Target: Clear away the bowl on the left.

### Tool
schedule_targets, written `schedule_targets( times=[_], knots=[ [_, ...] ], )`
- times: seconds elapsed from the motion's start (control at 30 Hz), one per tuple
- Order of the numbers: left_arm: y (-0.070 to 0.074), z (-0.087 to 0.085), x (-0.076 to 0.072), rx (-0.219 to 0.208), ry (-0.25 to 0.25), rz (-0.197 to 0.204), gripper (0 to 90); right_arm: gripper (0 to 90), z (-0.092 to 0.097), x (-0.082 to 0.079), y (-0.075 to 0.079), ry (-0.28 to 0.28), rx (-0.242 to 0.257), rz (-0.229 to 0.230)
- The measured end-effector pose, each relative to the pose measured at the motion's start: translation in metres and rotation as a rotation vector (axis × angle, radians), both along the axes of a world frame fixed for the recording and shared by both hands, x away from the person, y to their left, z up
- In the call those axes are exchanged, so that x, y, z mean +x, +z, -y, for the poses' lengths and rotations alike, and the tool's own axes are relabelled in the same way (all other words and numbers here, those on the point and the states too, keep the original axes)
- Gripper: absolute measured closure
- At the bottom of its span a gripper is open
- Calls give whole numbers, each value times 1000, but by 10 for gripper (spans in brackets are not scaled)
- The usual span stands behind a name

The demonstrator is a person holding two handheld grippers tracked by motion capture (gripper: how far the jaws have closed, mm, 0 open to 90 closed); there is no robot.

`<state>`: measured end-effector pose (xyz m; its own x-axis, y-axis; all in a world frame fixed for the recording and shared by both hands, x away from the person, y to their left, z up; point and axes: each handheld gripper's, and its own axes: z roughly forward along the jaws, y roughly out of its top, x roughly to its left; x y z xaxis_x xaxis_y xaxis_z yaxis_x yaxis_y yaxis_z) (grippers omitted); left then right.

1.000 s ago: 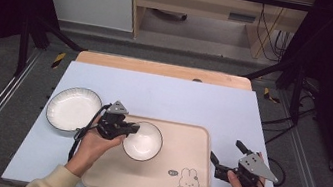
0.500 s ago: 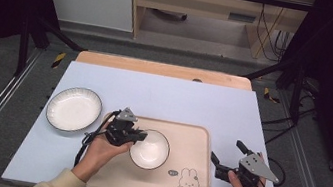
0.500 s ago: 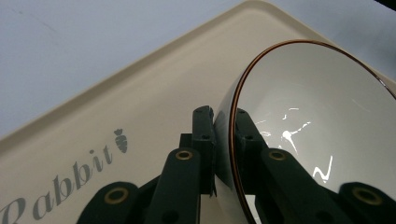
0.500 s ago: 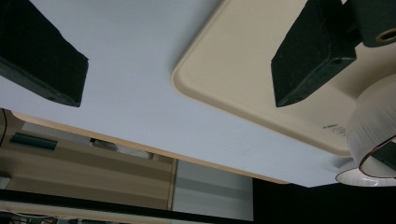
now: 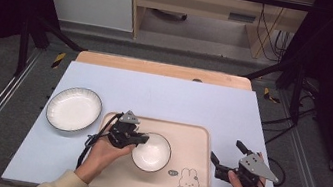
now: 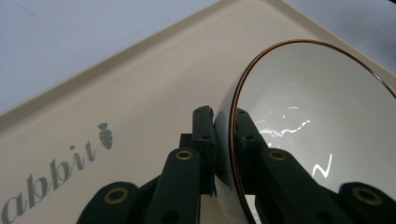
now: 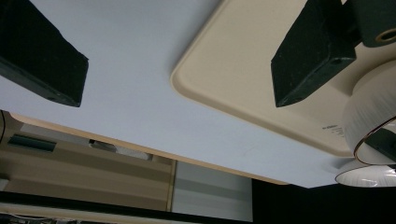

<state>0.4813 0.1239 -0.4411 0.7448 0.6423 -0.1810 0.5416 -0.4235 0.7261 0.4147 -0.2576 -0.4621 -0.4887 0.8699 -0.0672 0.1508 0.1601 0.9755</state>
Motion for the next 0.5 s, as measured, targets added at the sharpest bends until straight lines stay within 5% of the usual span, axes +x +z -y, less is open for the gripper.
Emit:
schedule_targets(
  times=[0.5],
  knots=[
    [-6, -2, 8, 4, 11, -27, 825, 40, 0, 0, 0, -1, -2, -1]
  ],
)
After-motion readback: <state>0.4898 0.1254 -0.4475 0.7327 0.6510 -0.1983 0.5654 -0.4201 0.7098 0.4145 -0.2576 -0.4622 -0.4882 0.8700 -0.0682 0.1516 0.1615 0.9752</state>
